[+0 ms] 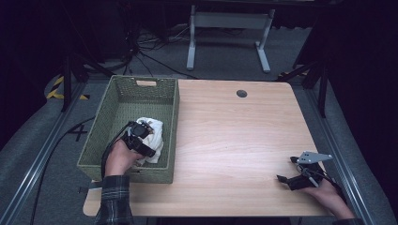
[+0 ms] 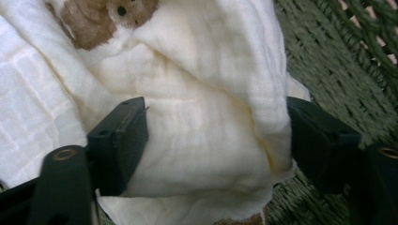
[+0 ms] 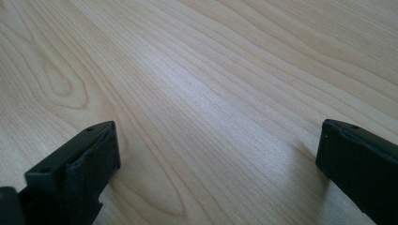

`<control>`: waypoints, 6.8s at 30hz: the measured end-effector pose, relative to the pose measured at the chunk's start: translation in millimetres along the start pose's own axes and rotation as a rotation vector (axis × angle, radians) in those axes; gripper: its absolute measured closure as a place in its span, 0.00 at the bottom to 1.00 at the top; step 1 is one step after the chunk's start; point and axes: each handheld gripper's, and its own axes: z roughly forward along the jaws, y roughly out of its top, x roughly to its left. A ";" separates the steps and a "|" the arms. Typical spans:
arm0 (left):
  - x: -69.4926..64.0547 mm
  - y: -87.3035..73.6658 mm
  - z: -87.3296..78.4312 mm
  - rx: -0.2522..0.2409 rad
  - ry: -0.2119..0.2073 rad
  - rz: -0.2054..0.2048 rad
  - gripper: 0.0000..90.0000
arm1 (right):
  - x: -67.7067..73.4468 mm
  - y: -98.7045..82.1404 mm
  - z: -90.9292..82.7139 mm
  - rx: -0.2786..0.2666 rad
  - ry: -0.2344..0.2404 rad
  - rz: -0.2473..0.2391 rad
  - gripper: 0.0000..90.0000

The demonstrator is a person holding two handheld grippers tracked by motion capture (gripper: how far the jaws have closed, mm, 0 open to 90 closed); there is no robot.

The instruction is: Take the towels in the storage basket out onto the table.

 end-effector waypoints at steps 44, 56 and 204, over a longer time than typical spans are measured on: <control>13.3 -11.7 -54.4 -0.460 -0.165 -0.103 0.93 | -0.3 -0.3 0.0 -0.002 0.000 -0.004 0.00; 10.0 -5.1 -82.2 -0.558 -0.158 -0.081 0.93 | -0.3 -0.3 0.0 -0.003 0.000 -0.005 0.00; -226.7 69.5 40.1 -0.453 -0.408 0.425 0.49 | 17.6 10.5 -11.7 -0.065 0.120 -0.039 0.37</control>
